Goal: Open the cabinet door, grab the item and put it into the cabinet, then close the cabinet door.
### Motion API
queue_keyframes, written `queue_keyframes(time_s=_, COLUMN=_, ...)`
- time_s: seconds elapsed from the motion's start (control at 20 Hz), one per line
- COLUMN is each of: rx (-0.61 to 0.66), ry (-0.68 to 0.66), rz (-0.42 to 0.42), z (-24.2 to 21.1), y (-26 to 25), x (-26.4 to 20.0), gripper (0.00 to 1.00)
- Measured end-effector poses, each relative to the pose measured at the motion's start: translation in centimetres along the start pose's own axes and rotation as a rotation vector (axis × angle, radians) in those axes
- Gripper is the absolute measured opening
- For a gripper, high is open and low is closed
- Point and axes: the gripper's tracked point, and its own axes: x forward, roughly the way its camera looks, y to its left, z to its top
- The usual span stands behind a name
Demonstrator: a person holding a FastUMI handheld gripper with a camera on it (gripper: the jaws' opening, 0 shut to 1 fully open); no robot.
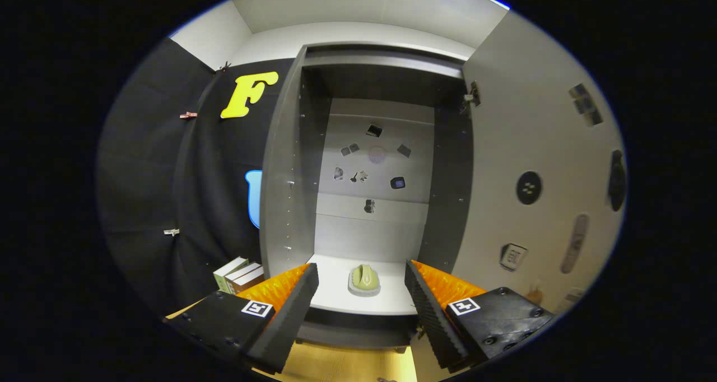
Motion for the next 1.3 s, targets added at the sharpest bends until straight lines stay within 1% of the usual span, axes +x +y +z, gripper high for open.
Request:
queue_keyframes(time_s=0.25, rx=-0.003, ry=-0.013, rz=-0.051, z=1.8, y=-1.4, x=-8.9, gripper=0.98)
queue_keyframes(time_s=0.35, rx=0.017, ry=0.001, rz=-0.050, z=2.1, y=-2.0, x=-12.4, gripper=0.98)
queue_keyframes(time_s=0.5, rx=0.055, ry=0.021, rz=-0.061, z=2.4, y=-4.0, x=-17.0, gripper=0.98)
queue_keyframes(time_s=0.6, rx=0.094, ry=0.018, rz=-0.081, z=2.8, y=-5.8, x=-19.9, gripper=0.98)
queue_keyframes(time_s=0.8, rx=0.119, ry=0.002, rz=-0.183, z=3.6, y=-12.8, x=-24.0, gripper=0.98)
queue_keyframes(time_s=0.95, rx=0.078, ry=0.020, rz=-0.202, z=3.1, y=-17.6, x=-25.8, gripper=0.98)
queue_keyframes(time_s=1.05, rx=0.067, ry=0.045, rz=-0.187, z=2.4, y=-20.3, x=-25.5, gripper=0.98)
queue_keyframes(time_s=1.15, rx=0.101, ry=0.061, rz=-0.146, z=1.6, y=-22.4, x=-24.8, gripper=0.98)
queue_keyframes(time_s=1.3, rx=0.169, ry=0.066, rz=-0.049, z=0.2, y=-24.4, x=-22.6, gripper=0.98)
